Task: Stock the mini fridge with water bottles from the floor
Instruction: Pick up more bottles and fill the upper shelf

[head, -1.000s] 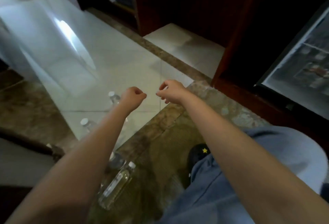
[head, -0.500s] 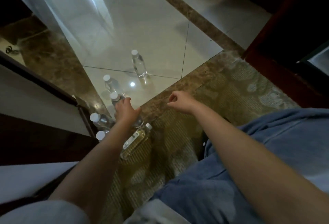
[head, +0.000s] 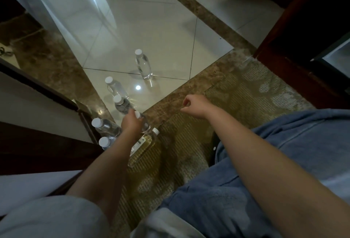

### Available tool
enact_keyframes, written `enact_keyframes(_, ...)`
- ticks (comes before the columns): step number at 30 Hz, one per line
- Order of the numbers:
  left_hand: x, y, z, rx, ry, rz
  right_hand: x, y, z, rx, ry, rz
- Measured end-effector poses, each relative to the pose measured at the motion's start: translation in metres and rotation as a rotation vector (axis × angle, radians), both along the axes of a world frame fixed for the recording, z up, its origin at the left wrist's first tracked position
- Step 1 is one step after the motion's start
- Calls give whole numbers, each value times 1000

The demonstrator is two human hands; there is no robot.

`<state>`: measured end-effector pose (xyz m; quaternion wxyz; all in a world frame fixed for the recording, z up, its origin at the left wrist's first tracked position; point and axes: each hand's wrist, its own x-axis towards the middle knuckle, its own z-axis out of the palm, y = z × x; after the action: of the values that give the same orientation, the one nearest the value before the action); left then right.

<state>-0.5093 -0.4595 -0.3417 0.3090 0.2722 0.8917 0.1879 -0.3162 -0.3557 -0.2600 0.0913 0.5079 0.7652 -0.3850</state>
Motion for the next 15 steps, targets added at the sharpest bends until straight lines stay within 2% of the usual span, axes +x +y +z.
enact_keyframes(5,4,18,23,168,13,-45,2,0,2,-6,15,-25)
enact_keyframes(9,6,41,48,294,15,-207,3,3,1,-42,48,-71)
enact_keyframes(15,33,71,92,483,-5,-386,7,7,1,-172,263,-201)
